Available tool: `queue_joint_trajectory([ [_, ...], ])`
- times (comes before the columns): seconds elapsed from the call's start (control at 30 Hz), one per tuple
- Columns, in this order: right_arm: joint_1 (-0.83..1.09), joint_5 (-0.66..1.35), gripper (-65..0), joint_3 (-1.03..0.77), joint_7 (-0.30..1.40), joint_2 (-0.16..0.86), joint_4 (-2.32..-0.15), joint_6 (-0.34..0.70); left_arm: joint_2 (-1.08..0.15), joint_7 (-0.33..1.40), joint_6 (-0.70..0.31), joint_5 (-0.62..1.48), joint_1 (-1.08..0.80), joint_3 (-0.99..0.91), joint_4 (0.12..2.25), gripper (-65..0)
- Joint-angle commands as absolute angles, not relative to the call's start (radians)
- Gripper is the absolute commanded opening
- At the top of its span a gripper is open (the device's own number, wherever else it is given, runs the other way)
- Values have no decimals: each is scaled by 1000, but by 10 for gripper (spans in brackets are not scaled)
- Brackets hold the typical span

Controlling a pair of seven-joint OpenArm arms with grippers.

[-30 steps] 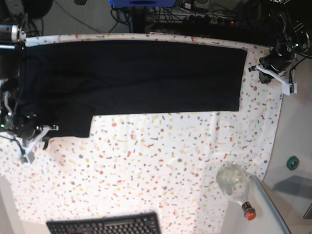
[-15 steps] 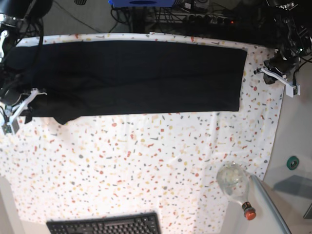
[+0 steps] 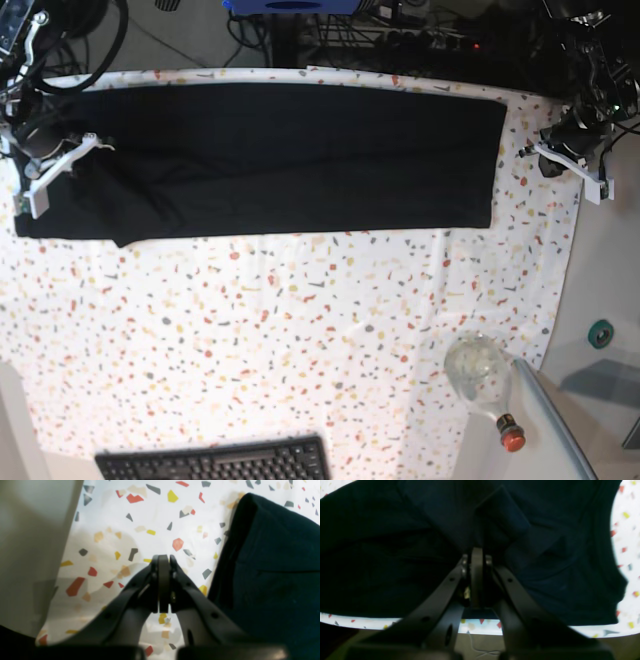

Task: Layout the t-shirt on the table in an organized manner, then fold the t-shirt properly
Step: 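Smooth and square the strip's end with the right gripper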

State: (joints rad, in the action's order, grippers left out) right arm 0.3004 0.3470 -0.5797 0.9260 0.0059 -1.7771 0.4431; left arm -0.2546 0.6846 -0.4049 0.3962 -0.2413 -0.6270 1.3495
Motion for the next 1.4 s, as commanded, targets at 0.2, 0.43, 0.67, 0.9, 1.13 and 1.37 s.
queue_joint_trajectory([
  [0.2,329,358,-542,-615,865,-77,-1822,441,-272,665,-410,404,-239,-633,1362,-650],
  [0.43,357,357,-488,-665,834,-87,-1917,441,-272,665,-410,404,-240,-636,1362,-650],
  [0.67,332,357,-599,-657,829,-87,-1948,446,-272,665,-410,404,-237,-630,1362,-650],
  [0.9,245,355,-650,-441,834,-19,-1899,387,-271,665,-410,404,-237,-630,1362,-650],
  [1.13,237,355,-650,-433,769,42,-1630,234,-272,662,-410,406,-246,-638,1362,-650],
  [1.37,312,357,-650,-544,664,48,-1511,239,-272,662,-412,404,-246,-633,1362,-650],
])
